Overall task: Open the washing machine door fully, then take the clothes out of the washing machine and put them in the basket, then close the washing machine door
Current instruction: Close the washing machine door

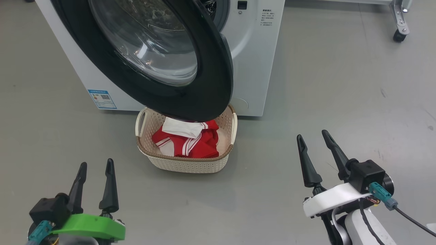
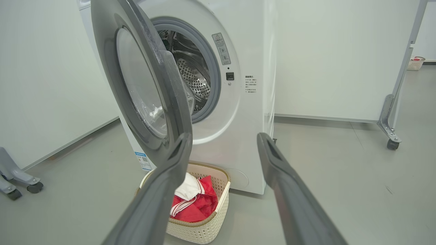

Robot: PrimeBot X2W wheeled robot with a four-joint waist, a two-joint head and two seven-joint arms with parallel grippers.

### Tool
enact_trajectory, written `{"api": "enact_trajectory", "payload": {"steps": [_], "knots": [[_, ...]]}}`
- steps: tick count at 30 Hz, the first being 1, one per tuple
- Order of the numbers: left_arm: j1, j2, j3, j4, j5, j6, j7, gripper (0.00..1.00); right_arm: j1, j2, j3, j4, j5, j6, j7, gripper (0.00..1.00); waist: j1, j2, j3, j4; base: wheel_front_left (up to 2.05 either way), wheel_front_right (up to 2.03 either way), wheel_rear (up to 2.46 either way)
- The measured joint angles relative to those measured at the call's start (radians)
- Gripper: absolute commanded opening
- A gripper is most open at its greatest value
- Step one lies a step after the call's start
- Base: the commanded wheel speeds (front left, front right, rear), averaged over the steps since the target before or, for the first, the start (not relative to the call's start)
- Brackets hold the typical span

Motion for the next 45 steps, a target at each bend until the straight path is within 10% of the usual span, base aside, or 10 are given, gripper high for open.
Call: {"api": "enact_trajectory", "payload": {"steps": [45], "knots": [[0.025,-0.059,0.017,-0.003,0.125,-0.054,0.000,1.00,-0.009,0.004,-0.012,-0.018,-0.019,0.001,0.000,0.92,0.0000,0.0000,0.056,-0.006,0.00,0.00,0.00]]}}
